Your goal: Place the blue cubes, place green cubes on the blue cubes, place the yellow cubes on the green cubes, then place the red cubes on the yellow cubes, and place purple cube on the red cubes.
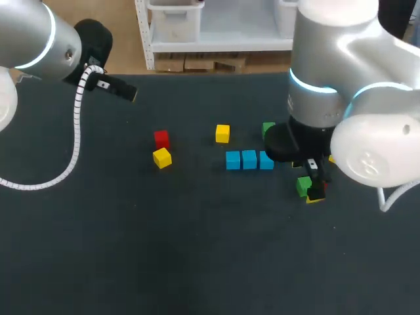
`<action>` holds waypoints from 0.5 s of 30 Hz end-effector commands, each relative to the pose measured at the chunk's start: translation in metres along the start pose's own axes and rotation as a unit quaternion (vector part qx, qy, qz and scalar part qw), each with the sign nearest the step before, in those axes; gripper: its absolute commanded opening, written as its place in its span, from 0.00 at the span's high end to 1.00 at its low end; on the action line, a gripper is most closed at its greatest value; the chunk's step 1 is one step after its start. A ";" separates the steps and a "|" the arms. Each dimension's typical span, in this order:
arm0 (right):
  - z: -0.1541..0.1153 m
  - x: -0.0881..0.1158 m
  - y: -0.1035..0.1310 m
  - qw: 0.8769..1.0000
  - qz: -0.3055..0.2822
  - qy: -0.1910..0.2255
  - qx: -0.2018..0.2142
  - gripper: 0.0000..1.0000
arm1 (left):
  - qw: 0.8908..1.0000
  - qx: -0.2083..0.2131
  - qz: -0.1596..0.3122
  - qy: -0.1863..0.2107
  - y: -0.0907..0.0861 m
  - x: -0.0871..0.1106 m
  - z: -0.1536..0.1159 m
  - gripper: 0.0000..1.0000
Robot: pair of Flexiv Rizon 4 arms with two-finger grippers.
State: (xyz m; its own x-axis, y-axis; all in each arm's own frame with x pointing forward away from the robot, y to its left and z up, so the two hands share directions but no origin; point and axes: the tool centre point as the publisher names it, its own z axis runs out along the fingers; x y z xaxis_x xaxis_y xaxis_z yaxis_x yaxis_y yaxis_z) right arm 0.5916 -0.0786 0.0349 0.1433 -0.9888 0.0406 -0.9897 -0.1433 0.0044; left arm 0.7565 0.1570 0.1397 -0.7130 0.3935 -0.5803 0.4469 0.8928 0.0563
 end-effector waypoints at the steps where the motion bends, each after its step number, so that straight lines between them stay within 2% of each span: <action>1: 0.011 0.007 -0.004 1.000 0.000 -0.004 0.007 0.14 | 1.000 0.000 0.000 0.000 0.000 0.000 0.000 0.00; 2: 0.013 0.009 -0.006 1.000 0.002 -0.004 0.009 0.13 | 1.000 0.000 0.000 0.000 0.000 0.000 0.000 0.00; 5: 0.014 0.010 -0.011 1.000 0.000 -0.004 0.014 0.01 | 1.000 0.000 0.000 0.000 0.000 0.000 0.000 0.00; 8: 0.019 0.011 -0.014 1.000 -0.001 0.000 0.011 0.03 | 1.000 0.000 0.000 0.000 0.000 0.000 0.000 0.00; 10: 0.021 0.012 -0.016 1.000 -0.002 0.000 0.008 0.00 | 1.000 0.000 0.000 0.000 0.000 0.000 0.000 0.00; 14: 0.029 0.012 -0.018 1.000 -0.004 0.002 0.002 0.00 | 1.000 0.000 0.000 0.000 0.000 0.000 0.000 0.00; 15: 0.030 0.011 -0.019 1.000 -0.004 0.002 0.001 0.04 | 1.000 0.000 0.000 0.000 0.000 0.000 0.000 0.00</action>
State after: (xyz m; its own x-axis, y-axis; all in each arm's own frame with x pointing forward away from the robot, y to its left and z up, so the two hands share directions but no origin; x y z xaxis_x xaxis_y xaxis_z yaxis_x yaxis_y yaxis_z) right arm 0.6068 -0.0907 0.0104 0.1506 -0.9876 0.0443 -0.9885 -0.1510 -0.0050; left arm 0.7565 0.1570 0.1397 -0.7130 0.3935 -0.5803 0.4469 0.8928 0.0563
